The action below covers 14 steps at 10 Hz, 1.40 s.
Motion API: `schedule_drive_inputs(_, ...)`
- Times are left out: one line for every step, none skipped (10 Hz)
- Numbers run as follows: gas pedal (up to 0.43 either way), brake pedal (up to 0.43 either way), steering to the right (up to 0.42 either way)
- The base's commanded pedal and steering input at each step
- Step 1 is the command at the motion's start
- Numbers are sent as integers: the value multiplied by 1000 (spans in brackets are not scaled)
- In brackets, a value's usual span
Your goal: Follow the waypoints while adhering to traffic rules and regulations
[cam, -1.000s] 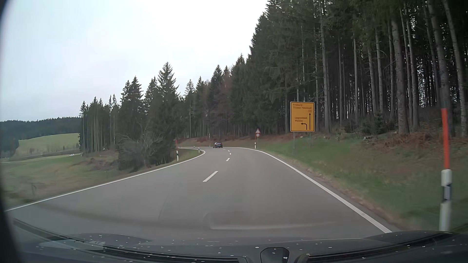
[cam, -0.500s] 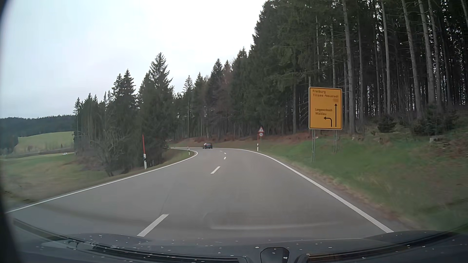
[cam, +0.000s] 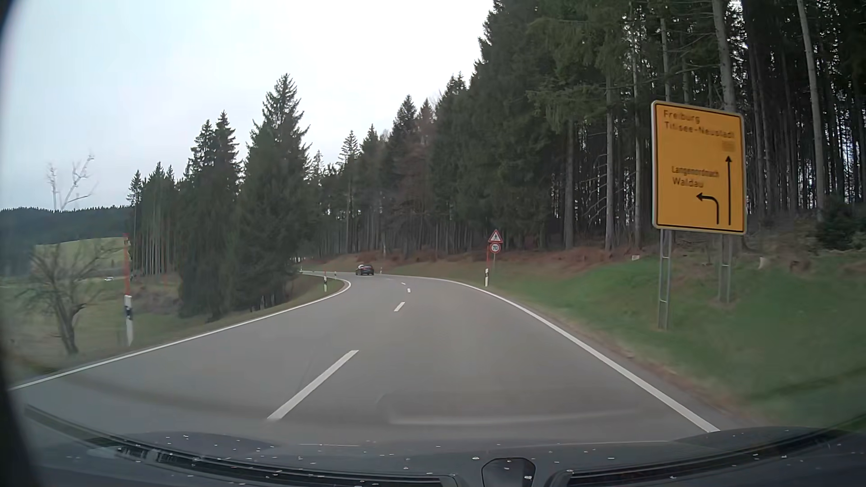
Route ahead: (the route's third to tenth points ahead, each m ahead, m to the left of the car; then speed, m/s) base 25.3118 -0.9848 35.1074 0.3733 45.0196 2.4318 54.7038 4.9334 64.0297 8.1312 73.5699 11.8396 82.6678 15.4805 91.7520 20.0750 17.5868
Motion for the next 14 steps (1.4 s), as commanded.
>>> schedule_drive_inputs(0, 0, -14)
schedule_drive_inputs(0, 0, -15)
schedule_drive_inputs(0, 0, -16)
schedule_drive_inputs(0, 0, -16)
schedule_drive_inputs(0, 0, -16)
schedule_drive_inputs(0, 0, -17)
schedule_drive_inputs(0, 0, -18)
schedule_drive_inputs(0, 0, -19)
schedule_drive_inputs(0, 43, -20)
schedule_drive_inputs(0, 122, -20)
schedule_drive_inputs(0, 140, -20)
schedule_drive_inputs(0, 140, -19)
schedule_drive_inputs(0, 152, -19)
schedule_drive_inputs(0, 152, -19)
